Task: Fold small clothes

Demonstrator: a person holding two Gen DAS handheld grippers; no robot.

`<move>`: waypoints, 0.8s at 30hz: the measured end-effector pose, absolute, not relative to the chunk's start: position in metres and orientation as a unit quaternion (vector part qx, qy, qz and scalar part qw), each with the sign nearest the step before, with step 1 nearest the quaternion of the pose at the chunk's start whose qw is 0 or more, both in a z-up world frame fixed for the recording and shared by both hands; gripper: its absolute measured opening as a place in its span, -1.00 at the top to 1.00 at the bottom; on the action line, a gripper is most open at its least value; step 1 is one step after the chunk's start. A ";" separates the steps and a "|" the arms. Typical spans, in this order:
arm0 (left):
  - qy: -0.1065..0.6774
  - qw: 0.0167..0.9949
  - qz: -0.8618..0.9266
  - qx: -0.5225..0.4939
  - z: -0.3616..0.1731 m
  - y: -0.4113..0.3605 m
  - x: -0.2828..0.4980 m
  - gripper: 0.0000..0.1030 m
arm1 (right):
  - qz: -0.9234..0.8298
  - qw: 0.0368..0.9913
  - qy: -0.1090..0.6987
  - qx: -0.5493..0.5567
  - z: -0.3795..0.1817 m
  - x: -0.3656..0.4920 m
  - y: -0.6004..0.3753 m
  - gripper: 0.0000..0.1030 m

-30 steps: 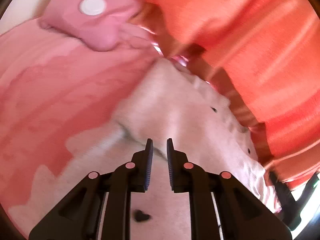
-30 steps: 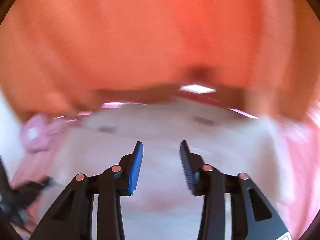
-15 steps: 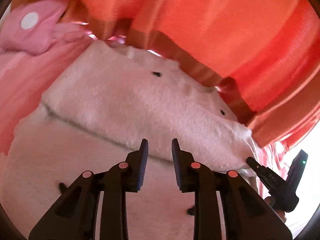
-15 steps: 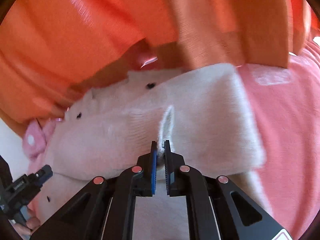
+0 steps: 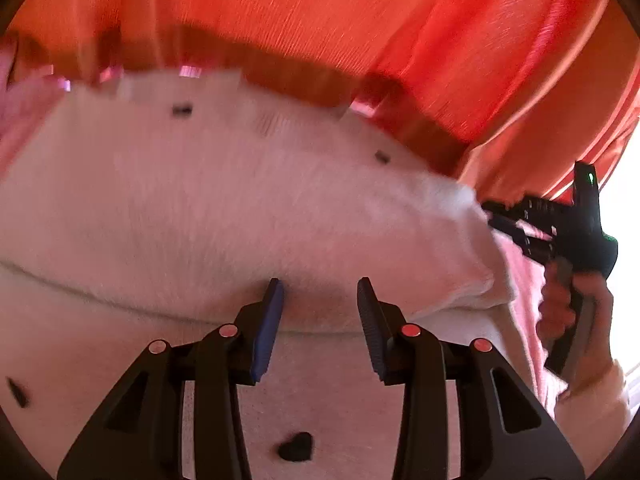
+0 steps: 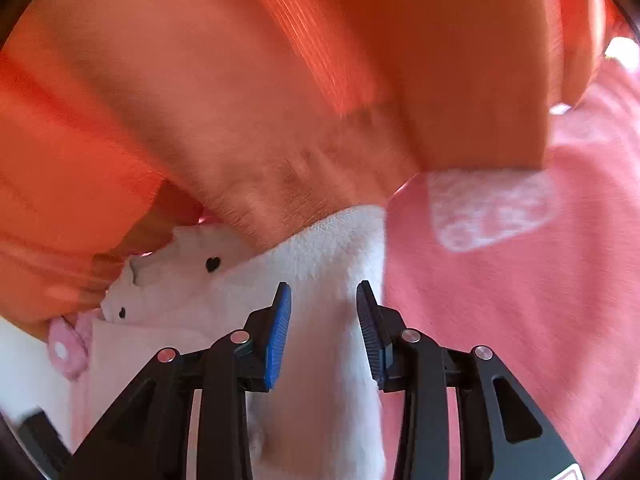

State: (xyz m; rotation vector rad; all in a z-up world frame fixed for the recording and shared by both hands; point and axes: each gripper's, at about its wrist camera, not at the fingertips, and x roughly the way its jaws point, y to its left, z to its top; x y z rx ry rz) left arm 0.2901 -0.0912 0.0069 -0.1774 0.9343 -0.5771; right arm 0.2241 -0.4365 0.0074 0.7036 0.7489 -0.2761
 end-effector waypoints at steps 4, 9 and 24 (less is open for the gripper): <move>0.435 0.856 -0.274 -0.055 0.005 -0.097 0.288 0.29 | -0.166 0.860 0.387 0.289 -0.008 0.275 -0.443 0.95; 0.424 0.864 -0.270 -0.038 0.005 -0.100 0.282 0.29 | -0.194 0.854 0.379 0.297 0.004 0.285 -0.448 0.99; 0.483 0.857 -0.131 -0.120 0.040 0.155 0.157 -0.59 | -0.075 0.831 0.452 0.315 -0.001 -0.060 -0.301 0.01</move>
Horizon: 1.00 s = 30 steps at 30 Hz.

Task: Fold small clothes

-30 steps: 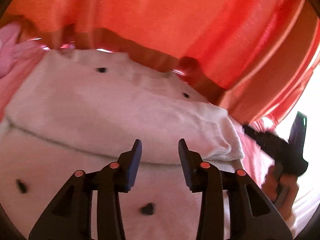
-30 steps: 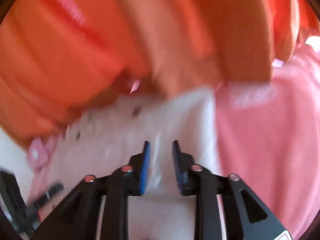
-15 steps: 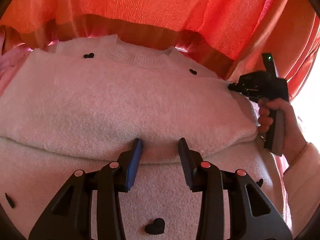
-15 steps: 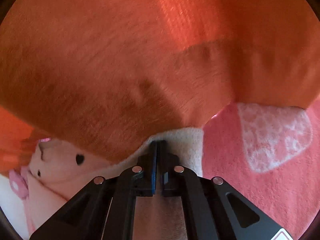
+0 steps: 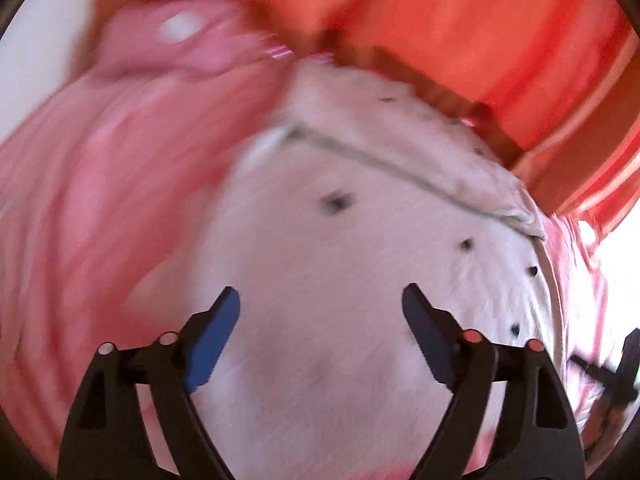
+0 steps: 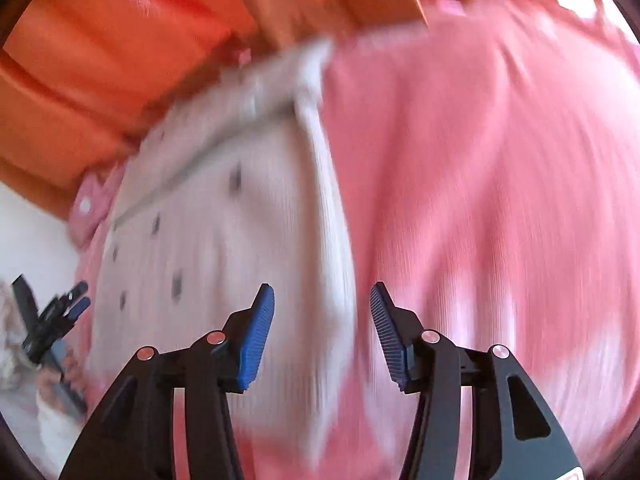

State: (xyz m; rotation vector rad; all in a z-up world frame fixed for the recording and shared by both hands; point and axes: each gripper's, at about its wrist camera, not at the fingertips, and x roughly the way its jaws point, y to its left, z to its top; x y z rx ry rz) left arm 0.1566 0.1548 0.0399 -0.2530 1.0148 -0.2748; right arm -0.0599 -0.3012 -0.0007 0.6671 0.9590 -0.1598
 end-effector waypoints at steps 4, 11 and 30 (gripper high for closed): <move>0.534 0.814 -0.132 -0.188 0.019 0.189 0.136 -0.60 | -0.033 0.817 0.469 0.334 -0.011 -0.073 -0.266 0.00; 0.551 0.787 -0.160 -0.228 0.005 0.171 0.119 -0.55 | -0.047 0.823 0.454 0.339 -0.024 -0.045 -0.237 -0.03; 0.536 0.790 -0.233 -0.184 0.083 0.227 -0.043 0.91 | -0.100 0.875 0.374 0.292 0.046 -0.252 -0.200 0.93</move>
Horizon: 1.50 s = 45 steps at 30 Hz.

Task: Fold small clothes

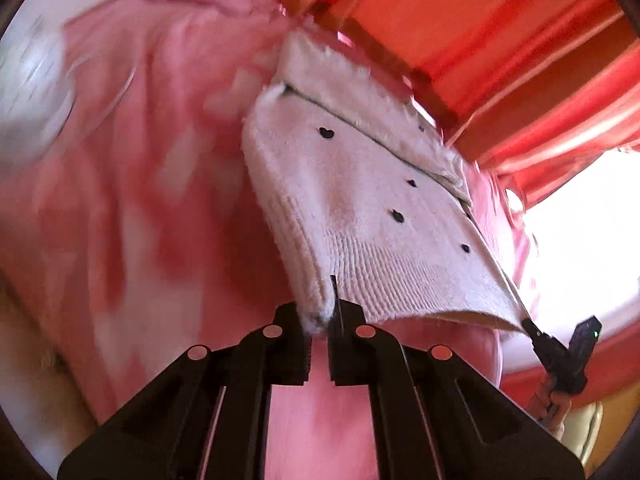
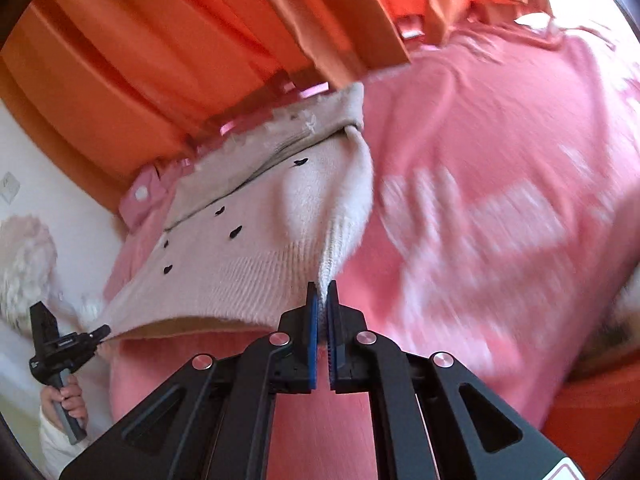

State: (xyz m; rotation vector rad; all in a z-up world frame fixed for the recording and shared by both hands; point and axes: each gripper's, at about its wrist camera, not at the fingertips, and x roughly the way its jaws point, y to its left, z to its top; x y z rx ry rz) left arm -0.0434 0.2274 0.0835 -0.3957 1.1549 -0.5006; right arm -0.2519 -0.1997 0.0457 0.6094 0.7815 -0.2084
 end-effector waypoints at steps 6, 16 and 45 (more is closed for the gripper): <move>0.580 0.744 -0.216 -0.252 0.084 0.259 -0.126 0.92 | -0.096 0.859 0.421 0.273 0.052 -0.326 -0.158 0.93; 0.394 0.860 -0.259 -0.194 0.183 0.200 0.042 0.92 | -0.113 0.924 0.192 0.309 0.128 -0.182 -0.257 0.93; 0.487 0.843 -0.146 -0.176 0.031 0.115 0.264 -0.38 | -0.183 0.871 0.393 0.232 -0.004 0.047 -0.287 0.03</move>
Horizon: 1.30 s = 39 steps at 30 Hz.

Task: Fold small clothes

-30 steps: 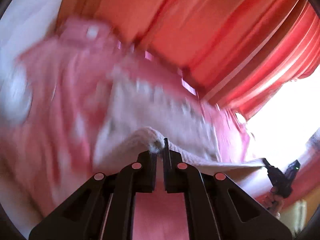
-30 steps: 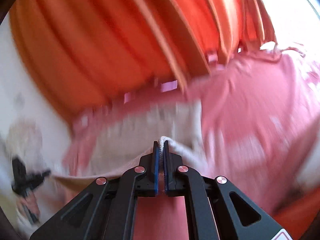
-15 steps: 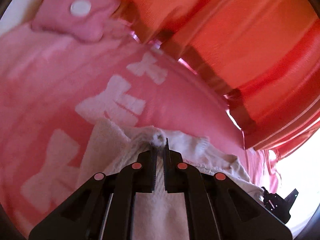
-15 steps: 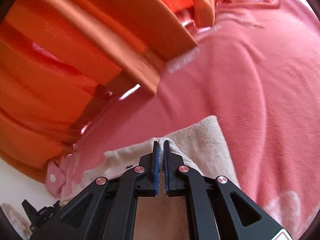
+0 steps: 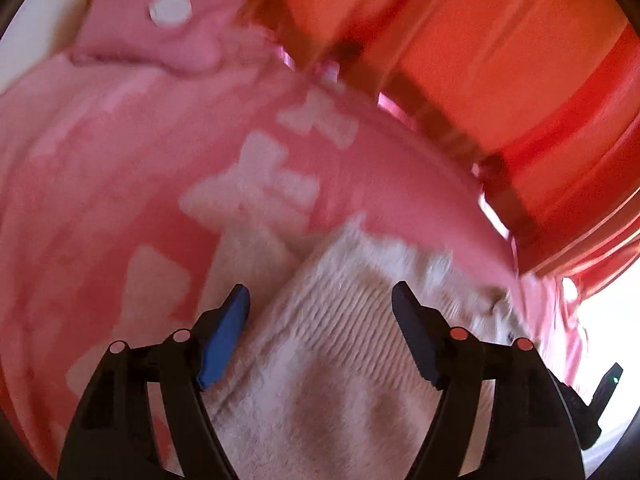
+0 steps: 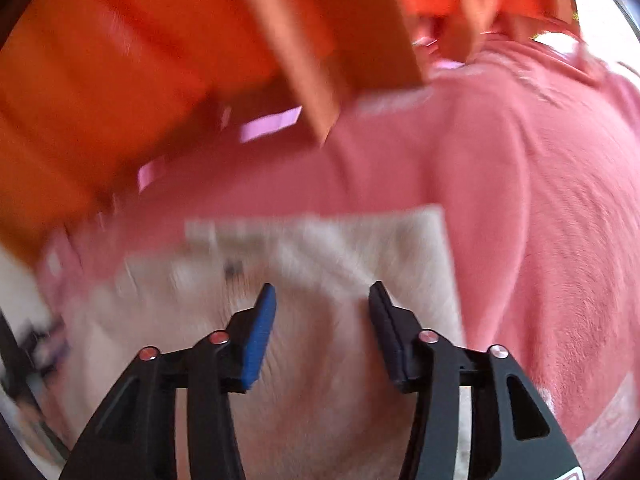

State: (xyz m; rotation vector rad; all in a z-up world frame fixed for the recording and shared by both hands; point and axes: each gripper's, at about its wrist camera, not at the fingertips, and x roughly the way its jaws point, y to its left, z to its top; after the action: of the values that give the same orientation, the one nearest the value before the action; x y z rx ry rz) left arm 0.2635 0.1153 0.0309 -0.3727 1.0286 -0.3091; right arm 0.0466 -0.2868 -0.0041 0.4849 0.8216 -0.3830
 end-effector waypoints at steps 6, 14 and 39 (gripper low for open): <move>0.472 0.863 -0.156 -0.088 0.032 0.094 0.261 0.76 | -0.180 0.884 0.350 0.253 0.007 0.037 -0.293 0.88; 0.457 0.870 -0.125 -0.133 0.030 0.105 0.287 0.81 | -0.211 0.842 0.343 0.360 -0.023 0.041 -0.353 0.90; 0.375 0.891 -0.199 -0.160 0.094 0.108 0.225 0.00 | -0.044 0.927 0.292 0.232 0.070 0.011 -0.231 0.66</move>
State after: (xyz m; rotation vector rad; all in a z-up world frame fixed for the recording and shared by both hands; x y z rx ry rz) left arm 0.2251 0.1076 0.0936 -0.3331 0.7778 -0.4140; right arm 0.0107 -0.2310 0.0698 0.4750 0.5980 -0.0898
